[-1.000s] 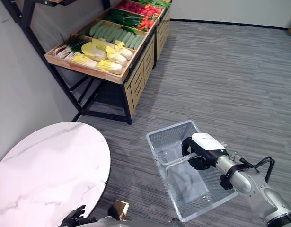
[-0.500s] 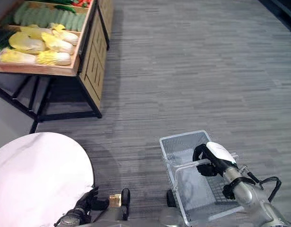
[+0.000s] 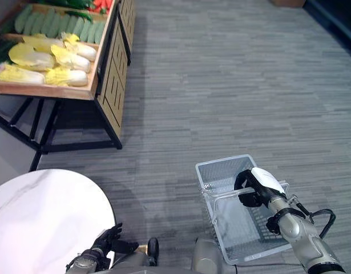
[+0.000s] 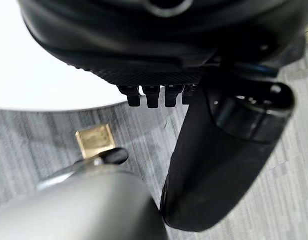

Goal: Get the vegetables into the basket

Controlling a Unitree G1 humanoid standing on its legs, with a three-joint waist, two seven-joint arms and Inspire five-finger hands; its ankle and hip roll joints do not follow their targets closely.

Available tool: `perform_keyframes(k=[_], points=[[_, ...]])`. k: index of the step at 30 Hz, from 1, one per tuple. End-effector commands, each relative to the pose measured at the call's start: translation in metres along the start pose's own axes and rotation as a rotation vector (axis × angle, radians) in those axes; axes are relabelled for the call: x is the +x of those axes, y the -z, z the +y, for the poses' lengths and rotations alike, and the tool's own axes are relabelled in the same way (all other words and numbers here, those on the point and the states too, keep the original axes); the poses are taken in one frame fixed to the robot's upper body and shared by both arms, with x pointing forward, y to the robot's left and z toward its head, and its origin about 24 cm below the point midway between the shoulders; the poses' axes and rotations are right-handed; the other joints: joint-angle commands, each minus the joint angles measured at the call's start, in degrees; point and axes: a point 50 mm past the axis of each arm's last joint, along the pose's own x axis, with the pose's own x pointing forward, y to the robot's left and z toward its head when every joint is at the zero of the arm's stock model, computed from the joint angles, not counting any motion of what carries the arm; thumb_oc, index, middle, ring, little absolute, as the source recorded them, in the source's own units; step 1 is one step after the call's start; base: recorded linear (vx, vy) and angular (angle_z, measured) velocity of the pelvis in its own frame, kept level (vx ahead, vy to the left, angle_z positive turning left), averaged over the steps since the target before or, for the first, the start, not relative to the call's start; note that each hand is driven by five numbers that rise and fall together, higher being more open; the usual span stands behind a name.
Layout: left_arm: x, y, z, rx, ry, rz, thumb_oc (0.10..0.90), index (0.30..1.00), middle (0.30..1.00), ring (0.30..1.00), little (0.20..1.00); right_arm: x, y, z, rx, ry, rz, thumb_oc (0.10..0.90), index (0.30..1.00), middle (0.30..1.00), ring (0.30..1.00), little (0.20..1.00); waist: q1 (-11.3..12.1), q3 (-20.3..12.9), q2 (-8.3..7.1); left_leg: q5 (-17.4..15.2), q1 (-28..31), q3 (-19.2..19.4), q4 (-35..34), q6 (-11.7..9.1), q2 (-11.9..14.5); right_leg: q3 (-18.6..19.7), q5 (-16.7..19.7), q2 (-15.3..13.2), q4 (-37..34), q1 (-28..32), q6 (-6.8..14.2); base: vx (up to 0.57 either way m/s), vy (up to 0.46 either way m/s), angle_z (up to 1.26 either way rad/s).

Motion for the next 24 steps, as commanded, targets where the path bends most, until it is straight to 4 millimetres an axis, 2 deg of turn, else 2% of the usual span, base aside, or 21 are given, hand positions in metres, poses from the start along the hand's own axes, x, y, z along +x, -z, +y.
perform_keyframes(k=[1,2,3,5,6,7,9,10,11,12,13,14,15,16,17,18,19,20,21,24], points=[[-0.001,0.002,0.012,0.016,-0.033,0.004,0.900,1.000,1.000,1.000,1.000,0.015,-0.038,-0.065,-0.005,0.270,-0.212,0.400,0.300,0.300,0.300,0.300,-0.5,-0.2,0.53,-4.2,6.9,-3.3,1.3,-6.8,0.3,0.2,8.8,2.8,-16.7,4.0,0.9,0.49,-0.160,0.32],[-0.001,0.001,0.012,0.017,-0.033,0.002,0.900,1.000,1.000,1.000,1.000,0.014,-0.037,-0.065,-0.004,0.270,-0.209,0.400,0.300,0.300,0.300,0.300,-0.9,-0.2,1.01,-4.4,8.4,-4.0,0.9,-7.4,1.2,0.5,10.4,3.1,-20.1,4.4,1.3,0.65,-0.235,0.56],[-0.001,0.003,0.012,0.018,-0.037,0.010,0.900,1.000,1.000,1.000,1.000,0.012,-0.033,-0.062,-0.004,0.262,-0.188,0.400,0.300,0.300,0.300,0.300,-1.7,-0.8,0.85,-4.4,10.6,-5.5,1.0,-8.6,2.0,2.2,12.5,3.2,-22.4,3.1,2.0,0.48,-0.176,0.70],[-0.002,0.007,0.012,0.006,-0.037,0.023,0.900,1.000,1.000,1.000,1.000,0.008,-0.030,-0.060,-0.005,0.250,-0.171,0.400,0.300,0.300,0.300,0.300,-1.6,-1.5,0.76,-3.8,11.5,-6.3,1.7,-9.4,2.5,2.0,12.5,3.5,-22.0,4.2,1.7,0.45,-0.233,0.69],[-0.004,0.014,0.009,-0.010,-0.037,0.047,0.900,1.000,1.000,1.000,1.000,0.008,-0.029,-0.059,-0.005,0.243,-0.168,0.400,0.300,0.300,0.300,0.300,-1.4,-2.4,0.81,-1.7,11.9,-6.7,4.4,-10.8,3.7,0.3,13.3,4.4,-22.1,5.7,0.6,0.42,-0.244,0.77],[-0.004,0.014,0.009,-0.010,-0.037,0.047,0.900,1.000,1.000,1.000,1.000,0.008,-0.029,-0.060,-0.005,0.243,-0.168,0.400,0.300,0.300,0.300,0.300,-1.4,-2.4,0.83,-1.7,11.8,-6.7,4.4,-10.8,3.7,0.2,13.3,4.4,-22.1,5.8,0.6,0.44,-0.267,0.73],[-0.006,0.021,0.008,-0.043,-0.048,0.077,0.900,1.000,1.000,1.000,1.000,0.008,-0.027,-0.057,0.019,0.229,-0.160,0.400,0.300,0.300,0.300,0.300,-0.9,-3.0,1.37,5.6,9.8,-7.1,13.5,-12.8,4.9,-0.9,11.3,6.9,-21.2,8.7,-1.5,0.36,-0.269,0.31],[-0.007,0.023,0.008,-0.065,-0.056,0.089,0.900,1.000,1.000,1.000,1.000,0.007,-0.029,-0.057,0.031,0.232,-0.169,0.400,0.300,0.300,0.300,0.300,-0.7,-2.8,0.85,10.5,6.5,-7.4,19.8,-14.0,4.8,-1.1,10.0,7.2,-20.9,10.3,-2.9,0.46,-0.464,0.35],[-0.006,0.021,0.008,-0.081,-0.055,0.087,0.900,1.000,1.000,1.000,1.000,0.004,-0.027,-0.061,0.035,0.248,-0.169,0.400,0.300,0.300,0.300,0.300,0.5,-1.1,0.04,15.6,0.6,-5.7,33.2,-14.7,6.3,-1.6,6.7,8.3,-20.2,14.2,-5.7,0.32,-0.369,0.18],[-0.005,0.021,0.008,-0.081,-0.056,0.087,0.900,1.000,1.000,1.000,1.000,0.004,-0.027,-0.061,0.035,0.249,-0.169,0.400,0.300,0.300,0.300,0.300,0.3,-1.2,-0.19,15.8,0.3,-5.8,33.2,-14.6,6.0,-1.6,6.9,8.0,-20.3,14.0,-5.7,0.32,-0.424,0.02],[-0.005,0.018,0.009,-0.072,-0.055,0.077,0.900,1.000,1.000,1.000,1.000,0.002,-0.025,-0.061,0.030,0.251,-0.161,0.400,0.300,0.300,0.300,0.300,0.9,-0.3,-1.11,15.6,-3.0,-5.1,40.2,-13.3,6.7,-1.7,5.7,8.1,-20.0,15.5,-7.0,0.22,-0.279,-0.11],[-0.004,0.015,0.009,-0.072,-0.056,0.067,0.900,1.000,1.000,1.000,1.000,0.001,-0.023,-0.060,0.038,0.253,-0.149,0.400,0.300,0.300,0.300,0.300,1.6,0.3,-1.55,14.7,-5.0,-4.3,41.6,-12.0,7.0,-1.1,3.9,8.9,-19.7,17.2,-7.9,0.34,-0.393,-0.09],[-0.003,0.012,0.009,-0.081,-0.060,0.053,0.900,1.000,1.000,1.000,1.000,-0.002,-0.017,-0.059,0.038,0.259,-0.118,0.400,0.300,0.300,0.300,0.300,2.4,1.2,-1.63,13.3,-8.6,-3.5,43.3,-11.6,7.3,-0.9,2.7,9.3,-19.7,19.1,-8.3,0.47,-0.356,0.05],[-0.002,0.008,0.007,-0.085,-0.059,0.042,0.900,1.000,1.000,1.000,1.000,-0.007,-0.012,-0.059,0.046,0.268,-0.096,0.400,0.300,0.300,0.300,0.300,3.1,1.8,-1.86,10.4,-16.0,-1.7,41.3,-11.0,6.4,-0.4,1.1,9.8,-19.8,21.9,-8.4,0.35,-0.243,0.15],[-0.002,0.008,0.007,-0.084,-0.059,0.042,0.900,1.000,1.000,1.000,1.000,-0.007,-0.012,-0.059,0.046,0.268,-0.096,0.400,0.300,0.300,0.300,0.300,3.0,1.6,-2.00,10.7,-16.3,-1.7,41.1,-10.9,6.2,-0.5,1.2,9.6,-19.8,21.6,-8.4,0.56,-0.175,0.21],[-0.001,0.005,0.005,-0.068,-0.051,0.024,0.900,1.000,1.000,1.000,1.000,-0.009,-0.009,-0.056,0.058,0.277,-0.084,0.400,0.300,0.300,0.300,0.300,3.8,1.0,-1.23,9.1,-19.6,0.0,31.0,-10.4,4.3,0.2,-0.2,10.9,-20.4,24.0,-7.9,0.49,-0.041,0.10],[-0.002,0.007,0.005,-0.062,-0.052,0.028,0.900,1.000,1.000,1.000,1.000,-0.010,-0.009,-0.053,0.060,0.273,-0.087,0.400,0.300,0.300,0.300,0.300,4.4,0.5,-0.79,9.6,-19.9,0.3,23.7,-10.1,3.2,0.8,-1.0,11.6,-20.3,24.6,-7.6,0.49,-0.043,0.13],[-0.002,0.008,0.005,-0.061,-0.051,0.028,0.900,1.000,1.000,1.000,1.000,-0.010,-0.009,-0.053,0.060,0.273,-0.087,0.400,0.300,0.300,0.300,0.300,4.4,0.5,-0.97,10.0,-19.7,0.5,23.1,-10.1,3.1,0.8,-0.9,11.4,-20.3,24.4,-7.6,0.57,0.031,-0.08],[-0.005,0.015,0.005,-0.059,-0.058,0.045,0.900,1.000,1.000,1.000,1.000,-0.009,-0.009,-0.047,0.048,0.252,-0.086,0.400,0.300,0.300,0.300,0.300,6.2,-0.6,0.03,13.0,-18.5,-1.9,6.8,-9.5,1.5,2.3,-2.7,13.2,-20.5,27.3,-7.0,0.53,0.029,-0.39],[-0.006,0.019,0.007,-0.054,-0.058,0.054,0.900,1.000,1.000,1.000,1.000,-0.007,-0.011,-0.046,0.033,0.242,-0.091,0.400,0.300,0.300,0.300,0.300,6.5,-1.5,0.00,14.7,-17.5,-2.7,3.1,-9.5,0.9,3.3,-3.7,13.5,-21.0,30.1,-6.6,0.42,0.029,-0.75]])
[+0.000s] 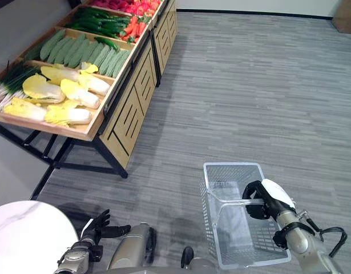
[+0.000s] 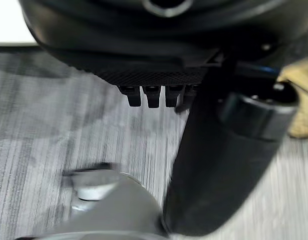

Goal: Get the vegetables into the basket

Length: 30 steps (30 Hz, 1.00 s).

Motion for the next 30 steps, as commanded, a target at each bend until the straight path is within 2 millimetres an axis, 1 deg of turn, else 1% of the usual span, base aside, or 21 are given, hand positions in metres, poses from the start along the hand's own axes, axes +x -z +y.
perform_keyframes(k=[1,5,6,8,9,11,12,13,14,15,16,18,20,21,22,25,26,27,28,29,30], points=[[-0.008,0.027,0.000,0.069,0.011,0.095,0.900,1.000,1.000,1.000,1.000,0.009,-0.036,-0.055,-0.022,0.235,-0.205,0.400,0.300,0.300,0.300,0.300,1.4,-2.3,-0.51,6.9,7.1,0.3,-0.5,0.7,0.3,5.8,0.0,-0.6,6.2,0.3,4.5,0.44,0.049,-0.64],[-0.009,0.029,0.001,0.077,0.013,0.102,0.900,1.000,1.000,1.000,1.000,0.013,-0.037,-0.050,-0.014,0.222,-0.203,0.400,0.300,0.300,0.300,0.300,1.8,-3.2,-1.36,6.1,8.5,1.5,-1.3,1.9,-0.6,6.7,0.0,-1.2,8.2,-0.2,5.6,0.29,0.094,-0.55],[-0.009,0.027,0.004,0.084,0.009,0.094,0.900,1.000,1.000,1.000,1.000,0.014,-0.044,-0.049,-0.015,0.219,-0.230,0.400,0.300,0.300,0.300,0.300,1.7,-3.2,-2.04,4.1,10.5,3.2,-1.6,3.6,-1.2,6.6,3.3,-2.3,18.0,-3.7,8.1,0.23,0.162,0.01],[-0.007,0.024,0.006,0.100,0.009,0.087,0.900,1.000,1.000,1.000,1.000,0.019,-0.049,-0.049,-0.022,0.215,-0.245,0.400,0.300,0.300,0.300,0.300,1.2,-2.3,-1.73,1.7,13.1,5.0,-1.0,5.0,-1.1,5.0,11.1,-4.3,31.1,-8.9,12.1,0.33,0.227,-0.30],[-0.005,0.017,0.009,0.088,-0.005,0.071,0.900,1.000,1.000,1.000,1.000,0.021,-0.051,-0.046,-0.020,0.206,-0.252,0.400,0.300,0.300,0.300,0.300,0.0,-1.1,-0.36,0.3,16.7,4.8,-1.5,5.6,0.0,2.9,13.4,-5.8,36.6,-14.0,11.9,0.27,0.165,-0.60],[-0.005,0.018,0.011,0.068,-0.018,0.079,0.900,1.000,1.000,1.000,1.000,0.022,-0.055,-0.045,-0.023,0.203,-0.263,0.400,0.300,0.300,0.300,0.300,-0.3,-0.7,0.32,-0.3,18.7,5.1,-2.2,6.0,0.4,0.5,13.5,-7.7,37.9,-16.7,11.3,0.25,0.117,-0.29],[-0.005,0.017,0.012,0.054,-0.026,0.076,0.900,1.000,1.000,1.000,1.000,0.023,-0.057,-0.045,-0.027,0.202,-0.271,0.400,0.300,0.300,0.300,0.300,-0.8,-0.3,0.33,-0.8,20.1,4.5,-2.7,6.0,0.2,-1.1,12.6,-9.2,37.2,-17.8,10.7,0.43,0.039,0.27],[-0.004,0.015,0.013,0.054,-0.030,0.072,0.900,1.000,1.000,1.000,1.000,0.024,-0.059,-0.046,-0.029,0.203,-0.278,0.400,0.300,0.300,0.300,0.300,-1.4,0.0,0.36,-1.6,22.1,3.3,-3.6,5.7,0.0,-1.1,11.1,-9.4,31.7,-20.7,9.6,0.33,-0.024,0.28],[-0.004,0.015,0.013,0.053,-0.030,0.073,0.900,1.000,1.000,1.000,1.000,0.024,-0.059,-0.046,-0.029,0.203,-0.278,0.400,0.300,0.300,0.300,0.300,-1.5,0.1,0.41,-1.7,22.4,3.2,-3.7,5.6,0.1,-1.3,10.9,-9.3,31.7,-20.4,9.6,0.44,-0.119,0.25],[-0.003,0.012,0.011,0.068,-0.017,0.066,0.900,1.000,1.000,1.000,1.000,0.024,-0.060,-0.049,-0.021,0.219,-0.281,0.400,0.300,0.300,0.300,0.300,-2.1,0.4,0.07,-3.1,23.7,1.7,-3.4,5.0,-0.1,1.2,10.8,-9.5,25.1,-22.0,9.5,0.24,-0.087,0.43],[-0.003,0.012,0.011,0.068,-0.016,0.066,0.900,1.000,1.000,1.000,1.000,0.024,-0.060,-0.049,-0.021,0.219,-0.281,0.400,0.300,0.300,0.300,0.300,-2.2,0.6,0.20,-3.3,23.9,1.6,-3.4,4.9,0.0,1.1,10.8,-9.4,24.9,-21.7,9.5,0.40,-0.164,0.63],[-0.001,0.009,0.009,0.080,-0.009,0.051,0.900,1.000,1.000,1.000,1.000,0.022,-0.059,-0.051,-0.020,0.233,-0.280,0.400,0.300,0.300,0.300,0.300,-3.1,0.6,-0.39,-6.2,26.1,-1.0,-2.7,3.6,-0.1,5.9,12.5,-10.5,13.4,-23.2,10.2,0.41,-0.186,0.53],[-0.001,0.007,0.009,0.085,-0.011,0.048,0.900,1.000,1.000,1.000,1.000,0.020,-0.055,-0.050,-0.020,0.230,-0.262,0.400,0.300,0.300,0.300,0.300,-3.9,0.5,-1.26,-8.8,27.9,-3.7,-1.9,2.8,-0.1,10.8,15.1,-12.1,6.8,-24.3,11.5,0.56,-0.283,0.44],[-0.001,0.009,0.009,0.079,-0.016,0.054,0.900,1.000,1.000,1.000,1.000,0.018,-0.052,-0.049,-0.024,0.221,-0.248,0.400,0.300,0.300,0.300,0.300,-4.3,-0.1,-1.61,-10.9,30.3,-6.5,-0.6,1.7,0.6,12.2,16.6,-12.3,4.9,-24.3,12.5,0.51,-0.265,0.85],[-0.001,0.009,0.009,0.079,-0.016,0.054,0.900,1.000,1.000,1.000,1.000,0.018,-0.052,-0.049,-0.024,0.221,-0.248,0.400,0.300,0.300,0.300,0.300,-4.4,-0.1,-1.58,-11.0,30.3,-6.5,-0.6,1.7,0.6,12.2,16.6,-12.3,4.9,-24.2,12.5,0.48,-0.263,1.07],[-0.004,0.018,0.008,0.066,-0.017,0.084,0.900,1.000,1.000,1.000,1.000,0.016,-0.046,-0.046,-0.023,0.195,-0.227,0.400,0.300,0.300,0.300,0.300,-4.2,-1.7,-2.35,-10.9,31.3,-9.8,1.7,0.4,2.0,11.7,17.0,-11.6,5.4,-21.9,12.1,0.39,-0.320,1.48],[-0.005,0.022,0.009,0.044,-0.033,0.096,0.900,1.000,1.000,1.000,1.000,0.017,-0.047,-0.046,-0.018,0.191,-0.232,0.400,0.300,0.300,0.300,0.300,-3.7,-2.0,-2.12,-9.5,31.9,-10.6,3.1,-0.1,3.3,10.3,16.7,-10.7,6.7,-21.8,11.7,0.38,-0.367,0.86],[-0.007,0.027,0.008,0.023,-0.039,0.119,0.900,1.000,1.000,1.000,1.000,0.017,-0.046,-0.046,-0.012,0.186,-0.229,0.400,0.300,0.300,0.300,0.300,-3.0,-2.0,-1.81,-5.9,30.8,-12.0,5.7,-1.0,4.9,8.7,14.7,-9.2,8.2,-20.5,10.2,0.38,-0.371,0.47],[-0.007,0.027,0.008,0.022,-0.039,0.119,0.900,1.000,1.000,1.000,1.000,0.017,-0.046,-0.046,-0.012,0.186,-0.229,0.400,0.300,0.300,0.300,0.300,-3.3,-2.0,-1.71,-6.0,30.6,-12.4,5.8,-1.1,5.0,8.3,14.6,-9.2,8.2,-20.5,10.1,0.37,-0.464,0.52],[-0.006,0.025,0.005,0.014,-0.039,0.112,0.900,1.000,1.000,1.000,1.000,0.016,-0.046,-0.051,-0.034,0.201,-0.237,0.400,0.300,0.300,0.300,0.300,-2.7,-1.5,-2.06,-1.1,27.1,-10.5,11.6,-1.9,6.7,4.4,12.7,-9.1,8.6,-18.2,8.8,0.23,-0.360,0.77],[-0.005,0.021,0.004,0.018,-0.036,0.100,0.900,1.000,1.000,1.000,1.000,0.015,-0.046,-0.055,-0.038,0.215,-0.236,0.400,0.300,0.300,0.300,0.300,-2.7,-0.8,-2.21,-0.5,24.1,-8.1,17.2,-1.9,7.3,2.9,11.6,-8.9,8.4,-16.7,7.9,0.22,-0.354,0.96]])
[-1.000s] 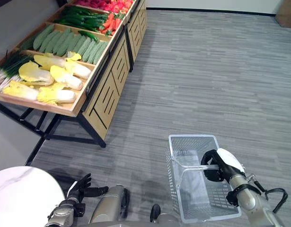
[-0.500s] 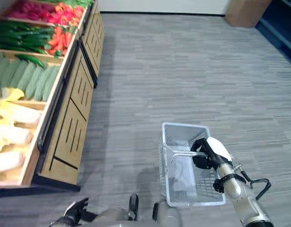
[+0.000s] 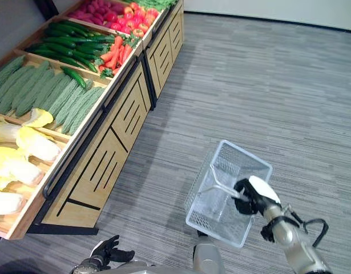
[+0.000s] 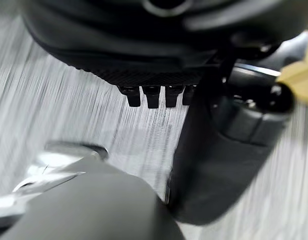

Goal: Get the vegetables into the basket

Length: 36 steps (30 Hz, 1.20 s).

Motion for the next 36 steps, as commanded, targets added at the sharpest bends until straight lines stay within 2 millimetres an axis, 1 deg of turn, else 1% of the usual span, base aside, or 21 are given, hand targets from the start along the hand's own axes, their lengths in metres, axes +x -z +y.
perform_keyframes(k=[1,2,3,4,6,8,11,12,14,18,21,22,23,25,27,28,29,30,33,35,36], points=[[-0.001,-0.009,0.029,0.073,-0.066,-0.036,0.900,1.000,1.000,1.000,1.000,-0.004,-0.035,-0.055,-0.009,0.240,-0.227,0.400,0.300,0.300,0.300,0.300,-0.2,-1.7,-4.45,6.0,-5.0,6.2,5.2,1.0,2.1,0.3,1.9,-3.6,-0.2,0.8,5.6,0.15,-0.370,0.78],[0.001,-0.020,0.028,0.074,-0.068,-0.074,0.900,1.000,1.000,1.000,1.000,-0.007,-0.031,-0.057,0.000,0.263,-0.211,0.400,0.300,0.300,0.300,0.300,0.1,-0.4,-4.79,7.4,-9.3,13.8,9.7,0.8,4.8,-2.7,-0.4,-2.9,-0.4,3.6,3.9,0.12,-0.384,0.65],[0.002,-0.027,0.028,0.083,-0.067,-0.100,0.900,1.000,1.000,1.000,1.000,-0.009,-0.027,-0.058,0.002,0.277,-0.191,0.400,0.300,0.300,0.300,0.300,-0.5,-0.2,-4.82,8.2,-10.8,18.8,9.7,0.8,7.3,-4.6,-1.0,-3.0,-0.8,4.6,3.5,0.13,-0.387,0.82],[0.002,-0.028,0.028,0.084,-0.067,-0.101,0.900,1.000,1.000,1.000,1.000,-0.009,-0.027,-0.058,0.003,0.277,-0.191,0.400,0.300,0.300,0.300,0.300,-0.6,-0.3,-4.96,8.4,-11.0,18.8,9.5,0.9,7.1,-4.6,-0.9,-3.1,-0.9,4.5,3.5,0.08,-0.222,1.31],[0.003,-0.040,0.028,0.124,-0.060,-0.145,0.900,1.000,1.000,1.000,1.000,-0.017,-0.013,-0.058,0.006,0.307,-0.131,0.400,0.300,0.300,0.300,0.300,-1.6,-0.2,-4.29,8.3,-12.3,30.2,3.7,-0.2,12.0,-10.2,-2.9,-3.3,-2.0,7.3,3.7,0.17,-0.210,1.76],[0.002,-0.036,0.030,0.110,-0.080,-0.131,0.900,1.000,1.000,1.000,1.000,-0.020,-0.008,-0.056,0.020,0.315,-0.106,0.400,0.300,0.300,0.300,0.300,-1.1,-0.9,-3.31,6.9,-13.3,31.3,-3.9,-1.5,10.4,-13.0,-4.4,-3.7,-2.7,9.3,4.9,0.21,-0.052,1.31],[0.001,-0.023,0.032,0.083,-0.098,-0.087,0.900,1.000,1.000,1.000,1.000,-0.022,-0.008,-0.055,0.018,0.321,-0.104,0.400,0.300,0.300,0.300,0.300,0.1,-2.0,-2.43,12.4,-14.1,30.8,-16.4,-2.3,8.4,-16.7,-5.2,-4.1,-3.8,11.5,5.8,0.20,0.061,1.09],[0.000,-0.019,0.033,0.085,-0.101,-0.076,0.900,1.000,1.000,1.000,1.000,-0.020,-0.009,-0.055,0.013,0.324,-0.107,0.400,0.300,0.300,0.300,0.300,1.0,-1.8,-2.14,14.8,-15.7,30.3,-17.8,-1.8,8.2,-17.7,-4.9,-4.1,-3.8,11.8,5.4,0.23,0.110,0.44],[-0.002,-0.008,0.036,0.102,-0.107,-0.035,0.900,1.000,1.000,1.000,1.000,-0.014,-0.016,-0.055,0.018,0.323,-0.134,0.400,0.300,0.300,0.300,0.300,2.5,-1.7,-2.44,16.1,-17.2,28.1,-18.7,-2.0,7.7,-17.5,-5.7,-4.1,-3.8,13.8,5.5,0.25,0.123,0.26],[-0.003,-0.002,0.037,0.103,-0.101,-0.019,0.900,1.000,1.000,1.000,1.000,-0.010,-0.017,-0.047,0.032,0.297,-0.129,0.400,0.300,0.300,0.300,0.300,3.6,-1.9,-2.99,15.4,-16.8,28.7,-19.7,-0.9,6.5,-17.6,-6.4,-5.1,-3.0,14.9,6.3,0.20,0.182,0.02],[-0.003,-0.002,0.037,0.113,-0.093,-0.015,0.900,1.000,1.000,1.000,1.000,-0.006,-0.021,-0.040,0.048,0.276,-0.132,0.400,0.300,0.300,0.300,0.300,4.1,-2.0,-4.43,12.5,-16.8,28.0,-17.8,1.2,3.9,-16.8,-5.1,-8.2,0.7,14.9,7.5,0.23,0.279,-0.02],[-0.003,-0.006,0.040,0.111,-0.098,-0.031,0.900,1.000,1.000,1.000,1.000,0.000,-0.026,-0.037,0.055,0.266,-0.145,0.400,0.300,0.300,0.300,0.300,4.2,-1.5,-4.89,10.0,-15.8,28.1,-16.7,3.4,2.3,-14.9,-1.6,-11.1,9.5,11.6,8.4,0.19,0.293,-0.03],[-0.003,-0.006,0.040,0.111,-0.099,-0.031,0.900,1.000,1.000,1.000,1.000,0.000,-0.026,-0.037,0.055,0.266,-0.146,0.400,0.300,0.300,0.300,0.300,4.3,-1.6,-5.04,9.9,-15.9,28.3,-16.7,3.5,2.2,-14.6,-1.8,-11.3,9.8,11.3,8.4,0.20,0.334,-0.02],[-0.003,-0.009,0.043,0.092,-0.106,-0.043,0.900,1.000,1.000,1.000,1.000,0.003,-0.029,-0.036,0.045,0.256,-0.156,0.400,0.300,0.300,0.300,0.300,4.1,-0.9,-5.29,7.7,-13.6,28.3,-16.1,5.6,0.4,-13.5,4.5,-14.2,17.4,8.7,9.6,0.21,0.281,0.05],[-0.003,-0.014,0.047,0.080,-0.115,-0.065,0.900,1.000,1.000,1.000,1.000,0.005,-0.031,-0.035,0.053,0.256,-0.160,0.400,0.300,0.300,0.300,0.300,3.5,0.1,-4.78,6.1,-11.7,26.8,-15.5,7.0,-0.6,-10.0,6.4,-14.1,24.4,5.8,9.5,0.29,0.239,0.32],[-0.003,-0.019,0.051,0.072,-0.131,-0.083,0.900,1.000,1.000,1.000,1.000,0.007,-0.031,-0.033,0.060,0.247,-0.161,0.400,0.300,0.300,0.300,0.300,2.5,0.7,-4.34,5.1,-10.4,24.3,-15.3,7.5,-0.9,-4.6,4.1,-9.5,26.1,1.6,8.2,0.24,0.126,0.51],[-0.003,-0.019,0.051,0.071,-0.131,-0.083,0.900,1.000,1.000,1.000,1.000,0.007,-0.032,-0.033,0.060,0.247,-0.161,0.400,0.300,0.300,0.300,0.300,2.6,0.4,-4.25,5.1,-10.7,24.4,-15.2,7.5,-0.8,-4.6,4.3,-9.3,26.0,1.3,8.1,0.25,0.091,0.79],[-0.003,-0.021,0.053,0.056,-0.139,-0.090,0.900,1.000,1.000,1.000,1.000,0.007,-0.033,-0.034,0.062,0.247,-0.166,0.400,0.300,0.300,0.300,0.300,2.1,0.8,-4.07,4.8,-9.8,23.3,-15.4,7.3,-1.1,-3.0,2.3,-7.1,23.8,-1.0,7.3,0.28,0.008,0.73],[-0.003,-0.019,0.055,0.051,-0.151,-0.087,0.900,1.000,1.000,1.000,1.000,0.007,-0.035,-0.038,0.064,0.262,-0.182,0.400,0.300,0.300,0.300,0.300,1.6,1.3,-4.47,2.6,-7.8,20.7,-14.7,6.5,-2.0,-3.7,1.6,-7.8,14.2,-2.7,7.1,0.30,-0.068,0.55],[-0.003,-0.020,0.055,0.062,-0.153,-0.084,0.900,1.000,1.000,1.000,1.000,0.007,-0.033,-0.039,0.072,0.270,-0.177,0.400,0.300,0.300,0.300,0.300,0.0,1.4,-4.92,0.8,-6.1,17.7,-14.4,5.5,-2.8,1.8,2.5,-5.9,4.8,-3.0,8.0,0.51,-0.257,0.92],[-0.002,-0.022,0.057,0.081,-0.157,-0.073,0.900,1.000,1.000,1.000,1.000,0.000,-0.022,-0.036,0.072,0.255,-0.133,0.400,0.300,0.300,0.300,0.300,-2.2,0.6,-5.50,-0.7,-4.6,13.4,-13.7,4.1,-2.6,11.3,4.3,-4.8,-0.5,-3.7,9.4,0.49,-0.259,1.27]])
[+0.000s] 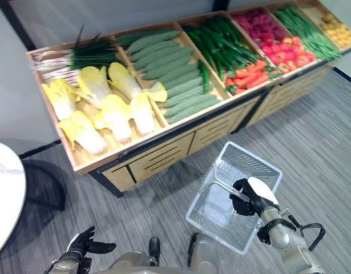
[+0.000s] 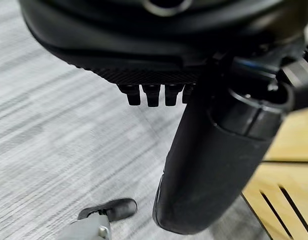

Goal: Get the vegetables into the basket

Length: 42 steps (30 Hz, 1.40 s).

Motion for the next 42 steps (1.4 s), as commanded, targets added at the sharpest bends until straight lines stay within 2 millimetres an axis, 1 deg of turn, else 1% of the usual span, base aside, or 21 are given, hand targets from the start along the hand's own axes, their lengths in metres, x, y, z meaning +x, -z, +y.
perform_keyframes(k=[1,2,5,6,7,11,12,13,14,15,17,19,22,23,29,33,35,36,37,38,42], points=[[0.001,-0.009,-0.001,0.005,0.002,-0.055,0.900,1.000,1.000,1.000,1.000,0.009,-0.022,-0.057,0.024,0.247,-0.138,0.400,0.300,0.300,0.300,0.300,-2.5,1.2,-1.85,-2.7,-0.4,-2.2,3.9,-3.8,4.9,6.8,10.6,-1.3,-0.8,4.6,4.2,0.43,-0.290,1.70],[0.000,-0.007,-0.003,0.001,0.007,-0.056,0.900,1.000,1.000,1.000,1.000,0.004,-0.016,-0.054,0.028,0.240,-0.115,0.400,0.300,0.300,0.300,0.300,-2.1,0.8,-2.17,-2.9,-0.3,-3.2,4.2,-4.0,5.2,5.3,9.1,-1.3,-0.4,6.1,4.2,0.15,-0.180,1.55],[-0.002,0.002,-0.005,-0.031,-0.002,-0.026,0.900,1.000,1.000,1.000,1.000,0.003,-0.003,-0.046,0.048,0.217,-0.056,0.400,0.300,0.300,0.300,0.300,-2.2,0.1,-2.83,-2.9,-0.3,-4.3,5.1,-5.1,6.4,2.9,9.6,-0.7,-2.3,7.7,3.2,0.18,-0.317,1.21],[-0.003,0.006,-0.007,-0.050,0.001,-0.014,0.900,1.000,1.000,1.000,1.000,0.000,0.008,-0.045,0.051,0.209,-0.010,0.400,0.300,0.300,0.300,0.300,-1.6,-0.3,-2.88,-2.1,-0.9,-5.0,6.0,-6.2,7.7,1.7,9.1,0.4,-4.2,9.4,2.4,0.12,-0.319,0.39],[-0.003,0.006,-0.007,-0.050,0.001,-0.014,0.900,1.000,1.000,1.000,1.000,0.000,0.008,-0.045,0.051,0.209,-0.011,0.400,0.300,0.300,0.300,0.300,-1.7,-0.3,-2.82,-2.2,-0.9,-5.1,6.0,-6.2,7.8,1.6,9.2,0.4,-4.3,9.5,2.4,0.11,-0.350,0.18],[-0.005,0.014,-0.017,-0.075,0.016,0.017,0.900,1.000,1.000,1.000,1.000,-0.005,0.036,-0.039,0.032,0.187,0.113,0.400,0.300,0.300,0.300,0.300,-0.9,-0.4,-2.46,1.3,-3.3,-6.8,9.1,-8.5,10.2,-1.8,8.6,2.0,-7.5,12.7,0.8,0.04,-0.276,0.16],[-0.005,0.011,-0.024,-0.081,0.036,0.011,0.900,1.000,1.000,1.000,1.000,-0.010,0.050,-0.040,0.030,0.199,0.182,0.400,0.300,0.300,0.300,0.300,-1.1,0.2,-2.35,3.0,-5.6,-3.6,10.3,-8.9,11.4,-4.1,8.3,1.4,-8.1,13.5,0.4,-0.03,-0.189,0.19],[-0.005,0.011,-0.024,-0.081,0.036,0.011,0.900,1.000,1.000,1.000,1.000,-0.009,0.050,-0.040,0.029,0.199,0.181,0.400,0.300,0.300,0.300,0.300,-1.2,0.2,-2.34,3.0,-5.7,-3.7,10.4,-8.9,11.4,-4.1,8.3,1.4,-8.1,13.5,0.4,-0.06,-0.149,0.49],[-0.005,0.010,-0.024,-0.086,0.036,0.007,0.900,1.000,1.000,1.000,1.000,-0.011,0.055,-0.039,0.032,0.203,0.207,0.400,0.300,0.300,0.300,0.300,-1.6,0.5,-2.35,3.0,-6.7,-1.4,11.0,-9.0,11.8,-5.4,8.2,1.2,-8.6,13.9,0.3,-0.03,-0.117,0.70],[-0.005,0.011,-0.024,-0.090,0.030,0.013,0.900,1.000,1.000,1.000,1.000,-0.018,0.069,-0.030,0.070,0.205,0.284,0.400,0.300,0.300,0.300,0.300,-2.6,0.2,-1.89,3.8,-6.5,3.3,9.5,-9.1,13.5,-6.7,7.7,1.5,-9.0,14.3,0.0,-0.03,-0.127,1.05],[-0.005,0.011,-0.025,-0.072,0.031,0.013,0.900,1.000,1.000,1.000,1.000,-0.025,0.081,-0.022,0.097,0.204,0.353,0.400,0.300,0.300,0.300,0.300,-3.2,-0.1,-1.18,6.2,-6.2,6.7,5.5,-9.6,15.4,-8.3,7.2,1.6,-9.3,14.5,0.0,0.00,-0.034,0.78],[-0.004,0.012,-0.024,-0.054,0.017,0.020,0.900,1.000,1.000,1.000,1.000,-0.031,0.093,-0.010,0.145,0.192,0.427,0.400,0.300,0.300,0.300,0.300,-3.1,-0.3,-0.56,8.2,-6.5,6.0,0.7,-10.3,15.6,-9.1,7.5,1.3,-9.7,14.3,0.6,0.01,0.031,0.40],[-0.005,0.016,-0.023,-0.052,0.011,0.033,0.900,1.000,1.000,1.000,1.000,-0.032,0.096,-0.003,0.150,0.164,0.448,0.400,0.300,0.300,0.300,0.300,-3.1,-0.8,-0.23,8.4,-5.8,4.8,-1.8,-10.2,15.4,-9.0,7.4,1.2,-9.8,14.3,1.0,0.04,0.062,0.14],[-0.006,0.018,-0.024,-0.044,0.009,0.041,0.900,1.000,1.000,1.000,1.000,-0.039,0.104,0.007,0.164,0.137,0.502,0.400,0.300,0.300,0.300,0.300,-3.1,-1.4,0.35,8.9,-5.0,5.5,-3.9,-10.3,15.1,-9.1,7.9,0.7,-10.1,14.3,1.4,0.05,0.123,-0.11],[-0.005,0.016,-0.019,-0.058,-0.022,0.031,0.900,1.000,1.000,1.000,1.000,-0.047,0.115,0.030,0.214,0.082,0.608,0.400,0.300,0.300,0.300,0.300,-2.7,-1.7,0.92,8.3,-3.9,5.4,-4.6,-9.8,13.8,-8.9,8.5,-0.7,-10.1,14.5,1.9,0.03,0.117,-0.04],[-0.002,-0.001,0.004,-0.166,-0.162,-0.041,0.900,1.000,1.000,1.000,1.000,-0.055,0.118,0.065,0.263,-0.021,0.706,0.400,0.300,0.300,0.300,0.300,-1.8,-2.0,0.38,7.3,-2.9,5.2,-4.9,-9.4,12.7,-8.8,8.8,-2.0,-9.9,15.2,2.5,0.04,0.099,0.07],[-0.001,-0.022,0.028,-0.267,-0.326,-0.136,0.900,1.000,1.000,1.000,1.000,-0.060,0.117,0.083,0.274,-0.063,0.760,0.400,0.300,0.300,0.300,0.300,-1.0,-2.2,0.03,6.9,-2.8,4.7,-4.9,-9.3,12.2,-9.2,9.0,-2.5,-10.0,15.6,2.9,0.03,0.065,0.08],[-0.007,-0.043,0.057,-0.399,-0.545,-0.245,0.900,1.000,1.000,1.000,1.000,-0.065,0.114,0.099,0.285,-0.086,0.797,0.400,0.300,0.300,0.300,0.300,-0.4,-2.5,-0.73,6.4,-2.6,4.4,-4.9,-9.3,11.9,-9.3,9.2,-2.8,-10.3,15.9,3.2,0.04,0.051,0.17],[-0.011,-0.052,0.068,-0.459,-0.638,-0.290,0.900,1.000,1.000,1.000,1.000,-0.066,0.112,0.106,0.288,-0.092,0.809,0.400,0.300,0.300,0.300,0.300,-0.2,-2.7,-1.03,6.2,-2.5,4.3,-4.9,-9.3,11.9,-9.4,9.1,-2.9,-10.4,16.2,3.3,0.05,0.035,0.17],[-0.020,-0.072,0.078,-0.491,-0.716,-0.411,0.900,1.000,1.000,1.000,1.000,-0.071,0.111,0.113,0.279,-0.102,0.821,0.400,0.300,0.300,0.300,0.300,0.0,-2.9,-1.39,5.9,-2.2,4.1,-4.9,-9.3,11.9,-9.6,9.1,-3.0,-10.5,16.6,3.4,0.05,0.022,0.13],[-0.050,-0.107,0.101,-0.459,-0.870,-0.650,0.900,1.000,1.000,1.000,1.000,-0.082,0.113,0.121,0.278,-0.117,0.866,0.400,0.300,0.300,0.300,0.300,0.6,-3.7,-1.85,5.4,-1.6,3.7,-4.9,-9.4,11.8,-9.9,8.8,-3.2,-10.8,17.6,3.7,0.03,0.008,0.02]])
